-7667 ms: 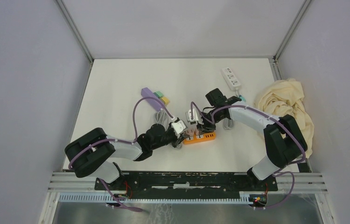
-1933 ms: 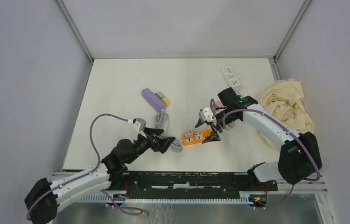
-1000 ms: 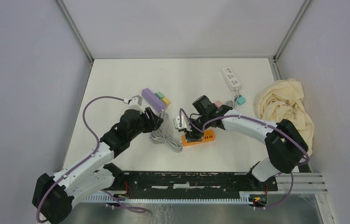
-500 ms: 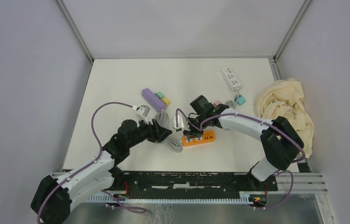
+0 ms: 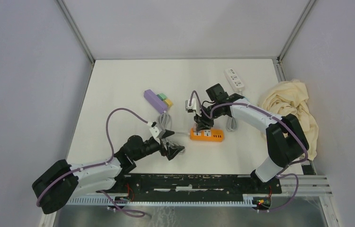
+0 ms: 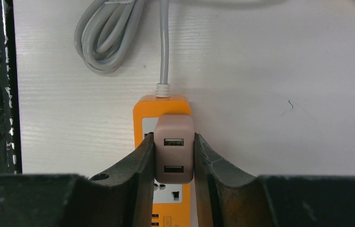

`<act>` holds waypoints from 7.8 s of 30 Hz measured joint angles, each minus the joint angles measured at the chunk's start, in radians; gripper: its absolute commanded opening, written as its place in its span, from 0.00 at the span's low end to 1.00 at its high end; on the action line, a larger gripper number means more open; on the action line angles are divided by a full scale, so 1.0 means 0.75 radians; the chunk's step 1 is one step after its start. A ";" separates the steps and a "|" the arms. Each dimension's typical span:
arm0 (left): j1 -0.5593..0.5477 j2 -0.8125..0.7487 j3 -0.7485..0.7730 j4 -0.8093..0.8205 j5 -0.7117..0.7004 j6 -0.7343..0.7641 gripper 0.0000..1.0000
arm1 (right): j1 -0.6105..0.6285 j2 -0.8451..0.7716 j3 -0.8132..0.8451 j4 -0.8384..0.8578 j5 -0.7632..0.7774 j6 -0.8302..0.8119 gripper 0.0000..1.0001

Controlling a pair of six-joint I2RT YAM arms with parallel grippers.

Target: Pull the plug off the socket

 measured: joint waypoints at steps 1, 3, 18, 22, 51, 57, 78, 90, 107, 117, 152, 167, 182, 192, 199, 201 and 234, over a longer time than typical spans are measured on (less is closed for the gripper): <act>0.000 0.048 0.012 0.022 0.001 0.018 0.97 | -0.010 0.007 0.007 -0.001 -0.004 0.020 0.01; 0.000 0.140 0.037 0.062 -0.004 0.018 0.92 | -0.021 0.029 0.022 0.001 -0.005 0.068 0.01; -0.063 0.290 0.151 -0.068 -0.387 -1.087 0.86 | -0.085 0.104 0.039 0.114 -0.013 0.515 0.00; -0.129 0.306 0.164 -0.127 -0.510 -1.357 0.83 | -0.087 0.104 0.031 0.155 -0.007 0.582 0.00; -0.241 0.977 0.411 0.061 -0.725 -1.619 0.48 | -0.087 0.104 -0.038 0.349 -0.027 0.882 0.00; -0.199 1.033 0.412 0.170 -0.710 -1.662 0.08 | -0.096 0.103 -0.039 0.386 -0.019 0.883 0.00; -0.085 1.099 0.355 0.355 -0.569 -1.602 0.03 | -0.053 0.044 -0.204 0.719 0.208 1.277 0.00; -0.029 1.137 0.351 0.451 -0.477 -1.500 0.03 | -0.173 0.126 -0.210 0.818 -0.014 1.447 0.00; -0.023 1.148 0.375 0.434 -0.439 -1.498 0.03 | -0.097 0.037 -0.215 0.737 0.176 1.398 0.00; -0.022 1.149 0.372 0.433 -0.440 -1.498 0.03 | -0.145 0.066 -0.215 0.748 0.097 1.436 0.00; -0.034 1.045 0.466 0.152 -0.462 -1.498 0.03 | -0.159 -0.045 -0.228 0.665 0.143 1.413 0.00; -0.033 1.029 0.482 0.109 -0.459 -1.497 0.03 | -0.159 -0.049 -0.175 0.575 0.134 1.339 0.00; -0.008 0.996 0.502 -0.014 -0.480 -1.478 0.03 | -0.234 -0.056 -0.179 0.630 -0.016 1.404 0.00; 0.005 0.996 0.507 -0.054 -0.489 -1.470 0.03 | -0.329 -0.140 -0.084 0.533 -0.032 1.296 0.00; 0.010 0.996 0.512 -0.041 -0.459 -1.407 0.03 | -0.452 -0.166 -0.142 0.585 0.485 1.323 0.00; 0.012 0.996 0.512 -0.028 -0.439 -1.381 0.03 | -0.482 -0.155 -0.143 0.597 0.595 1.335 0.01; 0.056 1.046 0.586 0.120 -0.155 -1.063 0.03 | -0.586 -0.246 -0.037 0.389 0.143 0.979 0.70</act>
